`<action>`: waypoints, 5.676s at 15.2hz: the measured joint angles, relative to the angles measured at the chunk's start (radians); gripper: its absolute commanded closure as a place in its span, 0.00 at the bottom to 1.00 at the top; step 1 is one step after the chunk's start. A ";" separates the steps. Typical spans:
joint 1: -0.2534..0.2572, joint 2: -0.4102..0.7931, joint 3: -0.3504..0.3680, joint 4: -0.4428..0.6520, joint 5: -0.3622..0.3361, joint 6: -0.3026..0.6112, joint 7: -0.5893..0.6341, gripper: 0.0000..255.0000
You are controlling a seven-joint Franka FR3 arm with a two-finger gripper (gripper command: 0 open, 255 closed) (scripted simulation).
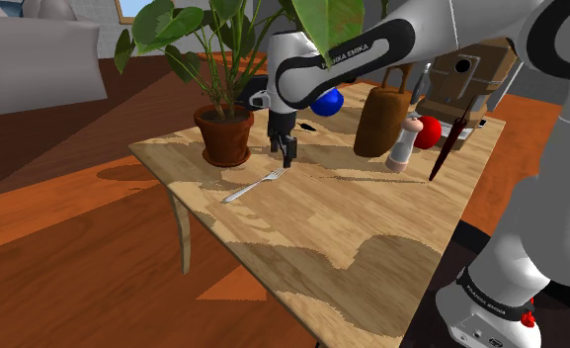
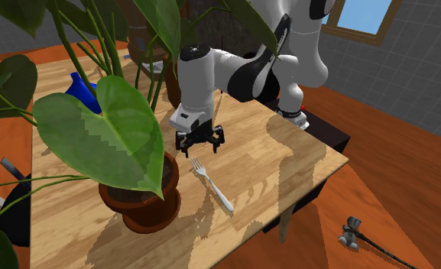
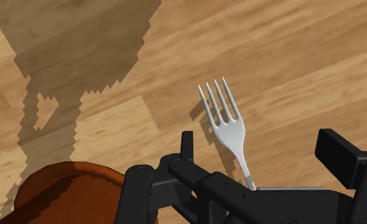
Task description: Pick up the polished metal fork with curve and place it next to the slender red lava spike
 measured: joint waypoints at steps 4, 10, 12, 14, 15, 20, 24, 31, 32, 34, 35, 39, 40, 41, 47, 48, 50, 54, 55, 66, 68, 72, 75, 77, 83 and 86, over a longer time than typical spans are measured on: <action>0.016 0.074 0.025 0.046 -0.012 0.033 -0.074 0.00; 0.014 0.114 0.025 0.019 -0.015 0.102 -0.081 0.00; 0.014 0.117 0.025 0.015 -0.015 0.109 -0.081 0.00; 0.014 0.118 0.025 0.014 -0.015 0.111 -0.081 0.00; 0.014 0.118 0.025 0.014 -0.015 0.111 -0.081 0.00; 0.016 0.114 0.027 0.014 -0.015 0.098 -0.081 1.00; 0.015 0.116 0.027 0.016 -0.015 0.106 -0.081 1.00; 0.015 0.099 0.026 0.028 -0.014 0.078 -0.082 1.00; 0.014 0.094 0.026 0.036 -0.014 0.065 -0.084 1.00; 0.014 0.081 0.026 0.045 -0.013 0.043 -0.085 1.00; 0.014 0.075 0.026 0.052 -0.012 0.031 -0.086 1.00; 0.013 0.051 0.026 0.072 -0.011 -0.014 -0.089 1.00; 0.014 0.044 0.027 0.079 -0.010 -0.027 -0.089 1.00; 0.014 0.041 0.027 0.088 -0.010 -0.039 -0.090 1.00; 0.014 0.017 0.028 0.135 -0.008 -0.110 -0.093 1.00; 0.014 0.018 0.027 0.149 -0.008 -0.123 -0.094 1.00; 0.015 0.008 0.028 0.163 -0.007 -0.147 -0.094 1.00; 0.014 -0.001 0.027 0.208 -0.006 -0.201 -0.098 1.00; 0.014 -0.003 0.027 0.216 -0.006 -0.212 -0.099 1.00; 0.014 -0.012 0.028 0.351 -0.004 -0.355 -0.106 1.00; 0.016 -0.009 0.029 0.382 -0.004 -0.384 -0.105 1.00; 0.016 -0.005 0.029 0.444 -0.004 -0.441 -0.107 1.00; 0.015 0.004 0.028 0.496 -0.003 -0.483 -0.110 1.00; 0.017 0.009 0.029 0.531 -0.004 -0.513 -0.110 1.00; 0.018 0.045 0.029 0.664 -0.004 -0.611 -0.113 1.00; 0.019 0.063 0.029 0.729 -0.005 -0.658 -0.115 1.00</action>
